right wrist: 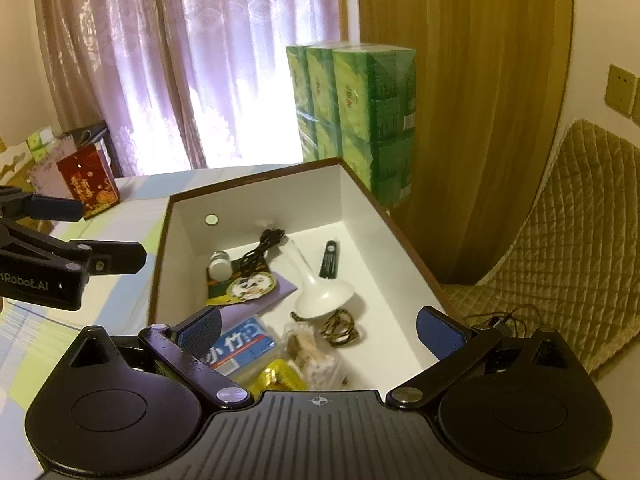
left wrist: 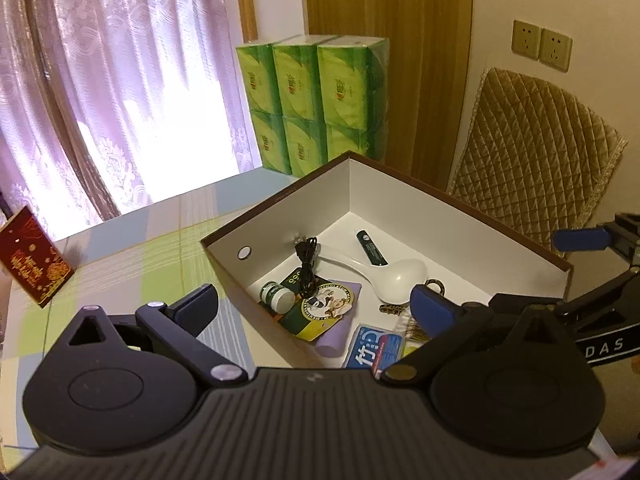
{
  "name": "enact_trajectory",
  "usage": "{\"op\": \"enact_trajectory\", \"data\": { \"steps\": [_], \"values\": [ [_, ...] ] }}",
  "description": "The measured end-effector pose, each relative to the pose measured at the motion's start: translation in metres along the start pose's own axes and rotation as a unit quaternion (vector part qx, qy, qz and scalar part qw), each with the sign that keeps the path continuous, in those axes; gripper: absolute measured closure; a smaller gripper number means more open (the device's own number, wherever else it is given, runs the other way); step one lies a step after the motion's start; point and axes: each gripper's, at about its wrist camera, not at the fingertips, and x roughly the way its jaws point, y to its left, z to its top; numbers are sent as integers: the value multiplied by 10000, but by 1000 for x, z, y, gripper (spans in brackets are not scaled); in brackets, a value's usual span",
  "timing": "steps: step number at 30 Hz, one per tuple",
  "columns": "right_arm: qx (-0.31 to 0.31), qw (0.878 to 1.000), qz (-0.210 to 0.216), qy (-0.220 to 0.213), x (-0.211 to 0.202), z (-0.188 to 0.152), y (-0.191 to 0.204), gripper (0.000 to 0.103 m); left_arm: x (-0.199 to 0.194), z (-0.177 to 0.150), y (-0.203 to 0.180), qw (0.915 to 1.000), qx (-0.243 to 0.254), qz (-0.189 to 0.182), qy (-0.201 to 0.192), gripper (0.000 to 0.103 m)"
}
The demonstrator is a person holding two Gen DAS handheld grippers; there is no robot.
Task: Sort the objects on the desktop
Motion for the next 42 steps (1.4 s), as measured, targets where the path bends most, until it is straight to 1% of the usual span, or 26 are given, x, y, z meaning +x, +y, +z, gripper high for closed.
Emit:
{"op": "enact_trajectory", "data": {
  "steps": [6, 14, 19, 29, 42],
  "values": [
    [-57, 9999, 10, -83, -19, -7, 9, 2, -23, -11, -1, 9999, -129, 69, -28, 1],
    [-24, 9999, -6, -98, -38, -25, 16, 2, -44, -31, -8, 9998, -206, -25, 9, 1],
    [81, 9999, 7, -80, -49, -37, 17, 2, -50, -42, -11, 9997, -216, 20, 96, 1],
    [120, 9999, -2, -5, -63, -55, 23, 2, -63, -61, -18, 9995, -198, -53, 229, 1],
    [38, 10000, -15, 56, -72, -67, 33, 2, -72, -78, -23, 9989, -163, -50, 447, 1]
  ]
}}
